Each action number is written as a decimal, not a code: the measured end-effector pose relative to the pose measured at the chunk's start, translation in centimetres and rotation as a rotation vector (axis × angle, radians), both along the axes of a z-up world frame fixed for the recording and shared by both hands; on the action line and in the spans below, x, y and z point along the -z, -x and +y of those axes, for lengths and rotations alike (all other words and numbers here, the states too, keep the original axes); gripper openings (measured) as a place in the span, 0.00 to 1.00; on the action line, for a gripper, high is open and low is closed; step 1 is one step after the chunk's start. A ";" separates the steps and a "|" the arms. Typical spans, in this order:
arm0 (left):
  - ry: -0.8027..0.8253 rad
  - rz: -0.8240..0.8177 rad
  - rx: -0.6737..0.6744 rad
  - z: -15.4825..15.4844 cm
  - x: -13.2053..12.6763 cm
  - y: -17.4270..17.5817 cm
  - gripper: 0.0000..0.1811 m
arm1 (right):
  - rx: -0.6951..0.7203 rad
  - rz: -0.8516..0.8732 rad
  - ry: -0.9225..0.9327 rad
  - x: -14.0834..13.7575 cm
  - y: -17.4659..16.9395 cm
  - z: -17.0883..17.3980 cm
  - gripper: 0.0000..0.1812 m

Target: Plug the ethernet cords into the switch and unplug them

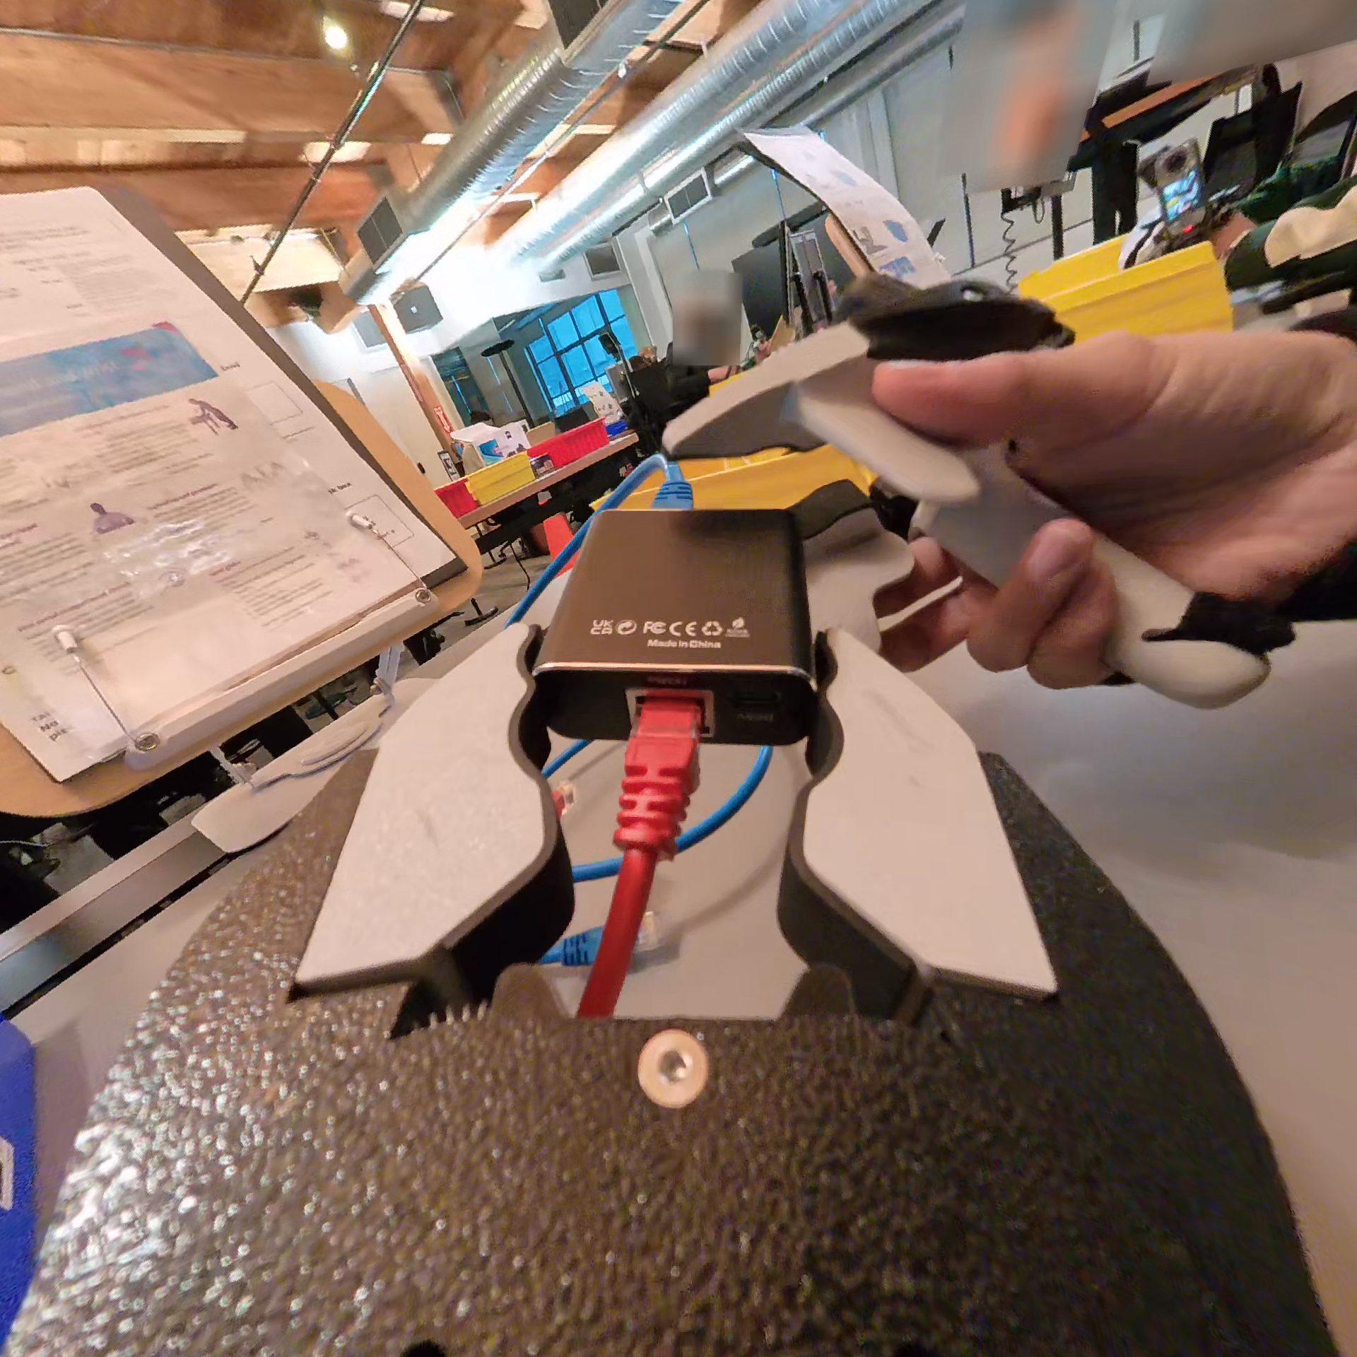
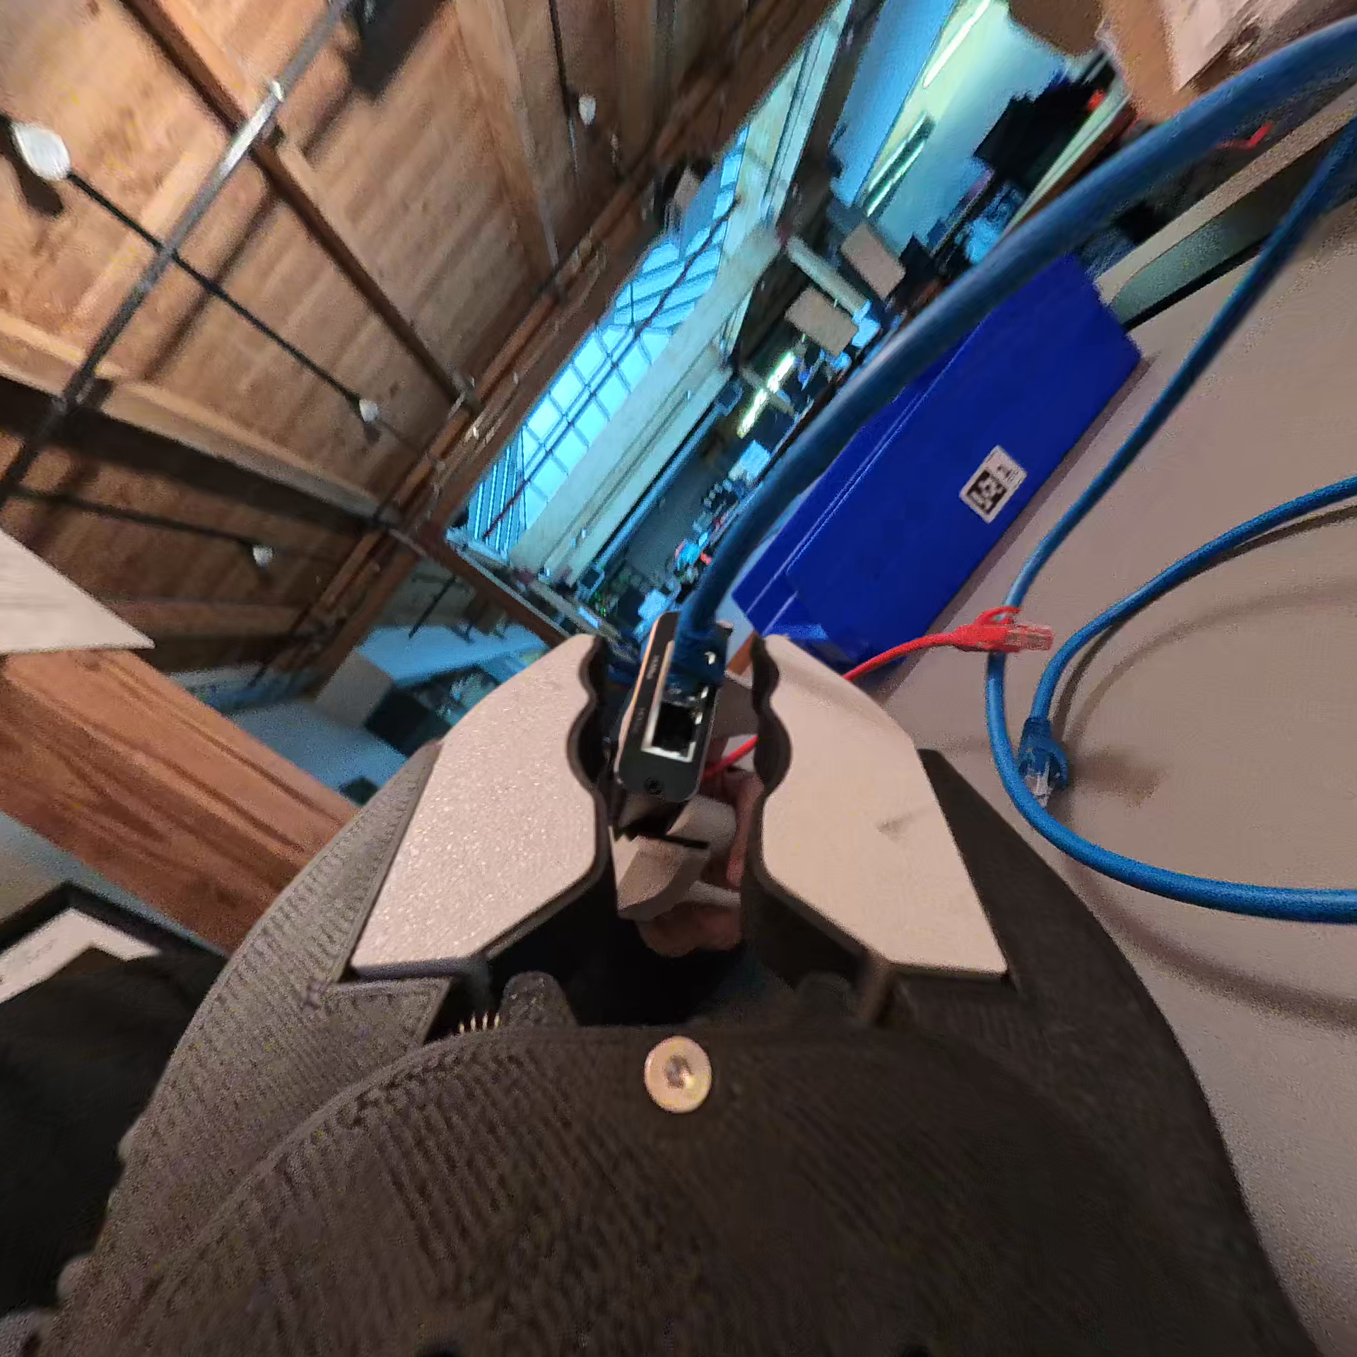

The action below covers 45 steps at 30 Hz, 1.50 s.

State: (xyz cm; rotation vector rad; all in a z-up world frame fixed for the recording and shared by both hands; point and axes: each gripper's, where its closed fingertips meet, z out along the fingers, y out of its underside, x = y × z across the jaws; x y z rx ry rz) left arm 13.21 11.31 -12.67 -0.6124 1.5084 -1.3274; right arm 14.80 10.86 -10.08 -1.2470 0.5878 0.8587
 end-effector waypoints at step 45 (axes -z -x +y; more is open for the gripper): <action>-0.222 -0.107 -0.230 0.1 0.0 -0.5 0.38 | 0.011 0.007 -0.214 0.0 0.5 -0.5 0.08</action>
